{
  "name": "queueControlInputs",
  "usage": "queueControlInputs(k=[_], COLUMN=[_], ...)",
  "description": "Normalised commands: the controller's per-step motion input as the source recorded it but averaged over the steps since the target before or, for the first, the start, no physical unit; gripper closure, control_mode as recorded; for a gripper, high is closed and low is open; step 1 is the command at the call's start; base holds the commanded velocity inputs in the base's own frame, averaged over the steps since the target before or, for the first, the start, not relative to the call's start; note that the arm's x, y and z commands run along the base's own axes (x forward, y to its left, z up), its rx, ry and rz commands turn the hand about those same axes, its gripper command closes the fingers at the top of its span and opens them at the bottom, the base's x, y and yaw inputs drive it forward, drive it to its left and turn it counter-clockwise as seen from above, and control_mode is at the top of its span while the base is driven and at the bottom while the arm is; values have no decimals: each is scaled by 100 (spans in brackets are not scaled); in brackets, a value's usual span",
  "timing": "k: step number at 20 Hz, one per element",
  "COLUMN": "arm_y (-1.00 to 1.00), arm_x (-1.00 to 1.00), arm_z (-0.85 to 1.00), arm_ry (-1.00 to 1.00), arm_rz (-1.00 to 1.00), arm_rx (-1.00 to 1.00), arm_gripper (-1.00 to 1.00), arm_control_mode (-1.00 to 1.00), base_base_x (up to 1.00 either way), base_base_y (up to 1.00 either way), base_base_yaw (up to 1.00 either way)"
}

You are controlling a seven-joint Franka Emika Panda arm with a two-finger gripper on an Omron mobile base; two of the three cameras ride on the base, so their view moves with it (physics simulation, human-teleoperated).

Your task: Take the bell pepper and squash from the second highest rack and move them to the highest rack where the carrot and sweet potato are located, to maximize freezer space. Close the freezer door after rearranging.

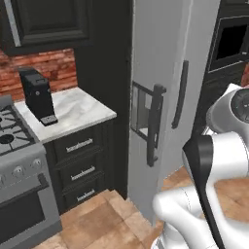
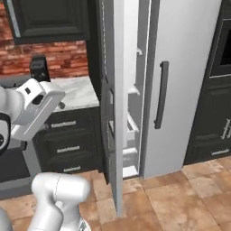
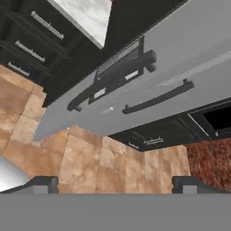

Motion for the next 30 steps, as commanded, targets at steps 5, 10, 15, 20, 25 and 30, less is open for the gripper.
queueControlInputs(k=[5,10,15,20,25,30], arm_y=[0,0,0,0,0,0], arm_x=[0,0,0,0,0,0], arm_z=[0,0,0,0,0,0], arm_ry=[0,0,0,0,0,0], arm_rz=[0,0,0,0,0,0], arm_rx=[0,0,0,0,0,0], arm_gripper=[-100,-100,-100,-100,-100,-100], arm_control_mode=[100,100,100,100,100,100], base_base_x=[55,61,44,51,69,61], base_base_y=[98,75,7,0,0,-6], base_base_yaw=[-54,-40,-18,-11,-4,-2])
